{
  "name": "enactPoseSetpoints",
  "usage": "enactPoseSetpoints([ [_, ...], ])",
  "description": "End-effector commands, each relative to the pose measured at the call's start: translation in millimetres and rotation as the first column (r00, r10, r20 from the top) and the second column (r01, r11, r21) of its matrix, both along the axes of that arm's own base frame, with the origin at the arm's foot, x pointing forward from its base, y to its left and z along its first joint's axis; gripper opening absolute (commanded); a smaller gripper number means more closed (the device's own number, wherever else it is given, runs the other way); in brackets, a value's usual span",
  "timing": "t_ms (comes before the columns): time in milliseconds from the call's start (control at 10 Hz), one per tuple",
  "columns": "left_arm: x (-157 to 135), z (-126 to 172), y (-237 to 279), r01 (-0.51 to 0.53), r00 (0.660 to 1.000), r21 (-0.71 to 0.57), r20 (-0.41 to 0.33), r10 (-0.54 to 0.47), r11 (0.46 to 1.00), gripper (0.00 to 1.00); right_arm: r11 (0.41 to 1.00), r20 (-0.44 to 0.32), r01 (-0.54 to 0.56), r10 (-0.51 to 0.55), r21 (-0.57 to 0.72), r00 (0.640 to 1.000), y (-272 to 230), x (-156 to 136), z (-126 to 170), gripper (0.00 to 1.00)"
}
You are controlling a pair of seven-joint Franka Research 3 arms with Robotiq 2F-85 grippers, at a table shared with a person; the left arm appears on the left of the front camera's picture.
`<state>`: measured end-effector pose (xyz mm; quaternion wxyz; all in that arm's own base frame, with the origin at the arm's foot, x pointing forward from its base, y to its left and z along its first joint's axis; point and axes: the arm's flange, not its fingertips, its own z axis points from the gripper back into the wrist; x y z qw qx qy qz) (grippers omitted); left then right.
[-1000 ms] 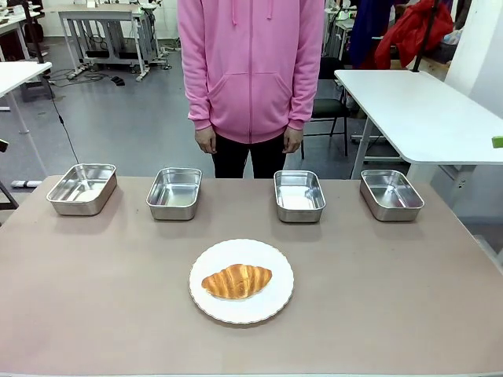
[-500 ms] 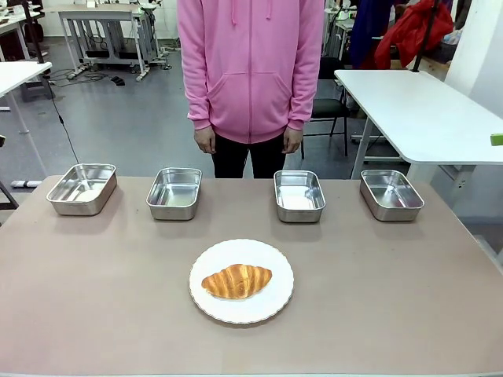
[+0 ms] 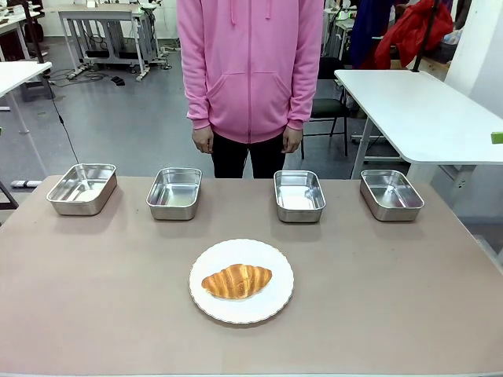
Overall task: Place the bread in the container.
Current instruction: Place the Butter Roll into the Airtight Container indicated by the human.
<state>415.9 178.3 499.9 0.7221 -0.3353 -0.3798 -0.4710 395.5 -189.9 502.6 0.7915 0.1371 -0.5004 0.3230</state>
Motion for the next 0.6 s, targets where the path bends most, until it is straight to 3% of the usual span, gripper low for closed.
enactPoseSetpoints([
  [0, -3.5, -0.7, -9.0, -0.049, 0.999, -0.027, -0.003, 0.049, 0.998, 1.0, 1.0, 0.022, -0.024, 0.024, 0.01, 0.999, -1.9, 0.7, 6.4, 1.0],
  [500, -2.2, -2.1, -4.1, -0.022, 1.0, -0.012, -0.015, 0.022, 1.0, 1.0, 1.0, 0.003, 0.003, -0.003, 0.001, 1.0, -1.4, 0.1, 1.6, 1.0],
])
